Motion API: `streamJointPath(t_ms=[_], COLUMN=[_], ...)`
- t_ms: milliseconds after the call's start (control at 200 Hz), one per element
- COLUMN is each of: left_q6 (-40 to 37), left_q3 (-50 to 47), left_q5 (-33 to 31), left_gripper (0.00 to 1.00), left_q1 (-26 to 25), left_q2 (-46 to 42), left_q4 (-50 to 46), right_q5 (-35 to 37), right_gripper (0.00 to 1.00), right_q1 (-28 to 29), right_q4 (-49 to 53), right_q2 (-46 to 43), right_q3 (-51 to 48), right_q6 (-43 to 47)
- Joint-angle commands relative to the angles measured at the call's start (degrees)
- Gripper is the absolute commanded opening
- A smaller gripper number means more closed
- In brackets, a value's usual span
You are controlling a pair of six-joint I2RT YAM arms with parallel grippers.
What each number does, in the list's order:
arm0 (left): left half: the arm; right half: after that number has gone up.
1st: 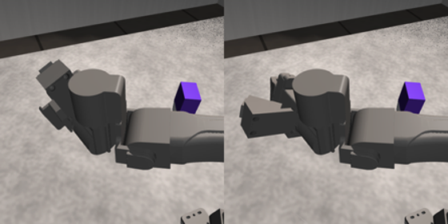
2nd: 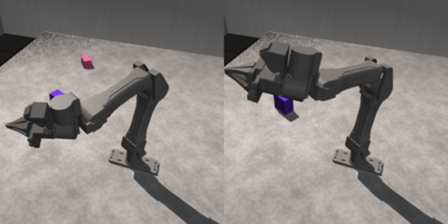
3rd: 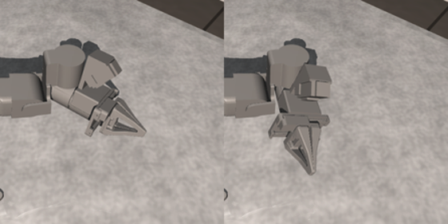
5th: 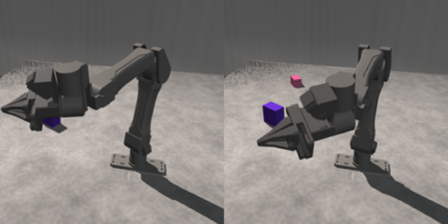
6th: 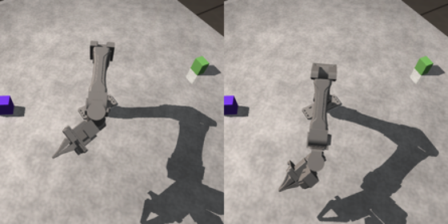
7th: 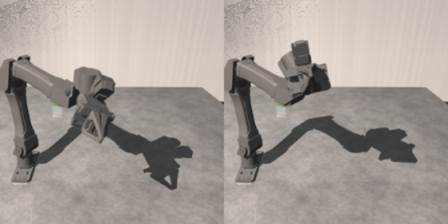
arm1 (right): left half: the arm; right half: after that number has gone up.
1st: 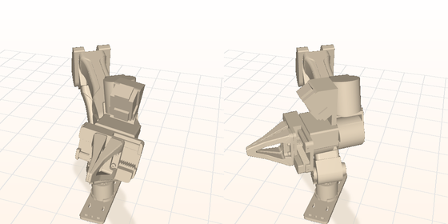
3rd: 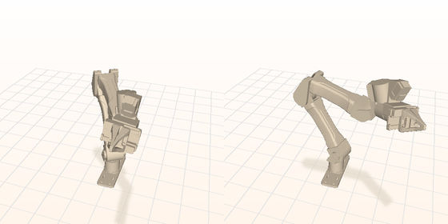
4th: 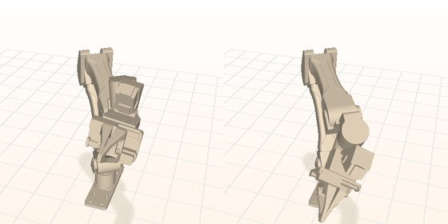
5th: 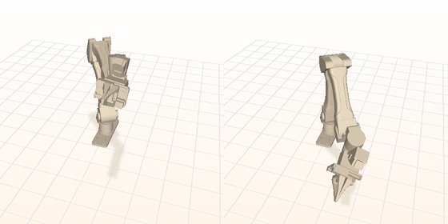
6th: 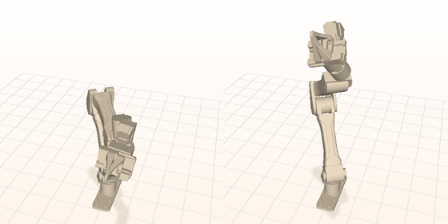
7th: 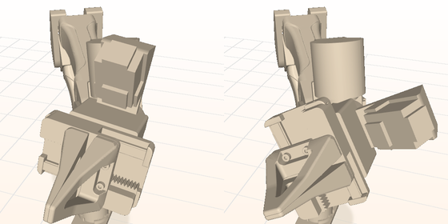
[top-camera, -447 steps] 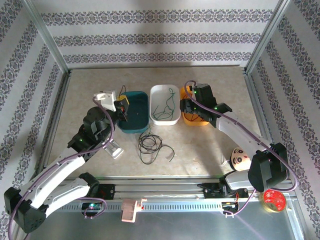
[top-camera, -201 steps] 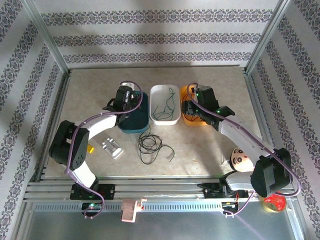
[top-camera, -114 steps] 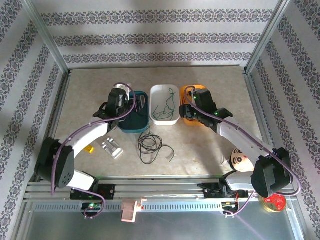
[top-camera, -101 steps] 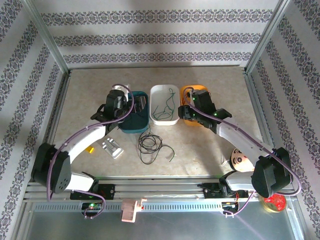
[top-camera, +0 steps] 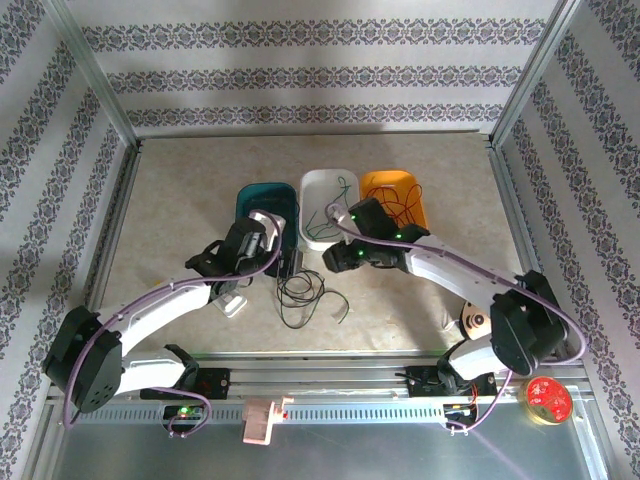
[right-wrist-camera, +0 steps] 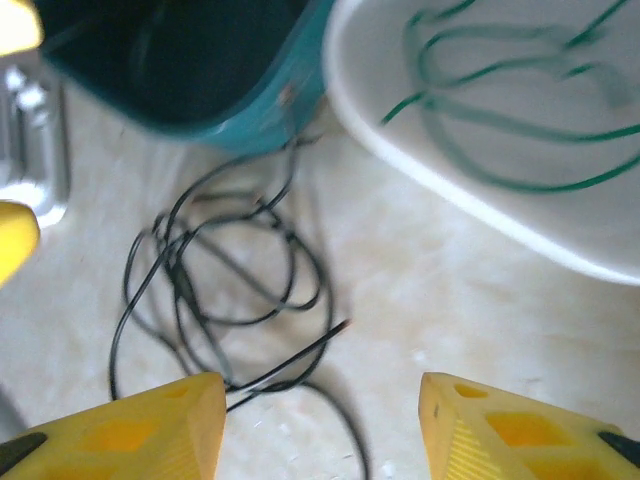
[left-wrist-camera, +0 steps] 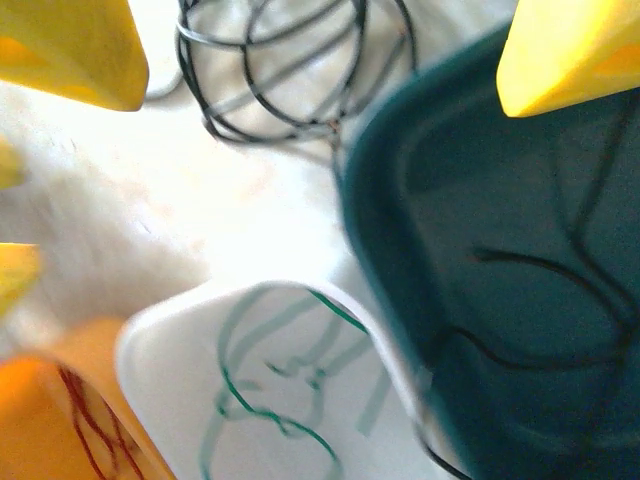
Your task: Untangle the cables
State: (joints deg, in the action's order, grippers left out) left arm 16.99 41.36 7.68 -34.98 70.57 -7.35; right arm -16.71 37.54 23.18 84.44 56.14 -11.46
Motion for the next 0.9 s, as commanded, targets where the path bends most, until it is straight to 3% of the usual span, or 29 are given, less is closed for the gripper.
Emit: streamJointPath(t_ms=[0, 215, 360, 485, 560, 640, 895], left_q6=[-4.68, -1.96, 0.19, -0.10, -0.25, -0.79, -2.23], left_q3=[0.29, -0.91, -1.26, -0.94, -0.94, -1.58, -2.87], left_q5=[3.96, -9.95, -15.75, -14.66, -13.90, -12.19, -4.13], left_gripper=[0.89, 0.88, 0.89, 0.89, 0.90, 0.90, 0.91], left_q1=[-2.28, -3.91, -3.87, -3.87, -3.87, -3.87, -3.87], left_q2=[0.66, 0.15, -0.26, 0.18, 0.15, -0.16, 2.20], left_q4=[-5.42, -5.96, -5.97, -6.75, -7.06, -6.15, -0.86], right_q5=[-7.30, -12.08, -13.64, -12.99, -12.76, -12.59, -14.34], right_gripper=[0.53, 0.50, 0.47, 0.32, 0.13, 0.01, 0.00], right_q1=[2.02, 4.82, 5.66, 5.23, 4.61, 3.60, -2.65], right_q4=[3.45, 2.48, 3.90, 1.60, 0.78, -0.04, 1.59], right_q2=[3.60, 12.25, 18.56, 20.65, 19.93, 16.93, 0.31], right_q3=[1.64, 5.32, 9.38, 9.88, 9.57, 7.92, 2.42], right_q6=[3.17, 4.81, 5.86, 5.04, 4.70, 4.70, 3.43])
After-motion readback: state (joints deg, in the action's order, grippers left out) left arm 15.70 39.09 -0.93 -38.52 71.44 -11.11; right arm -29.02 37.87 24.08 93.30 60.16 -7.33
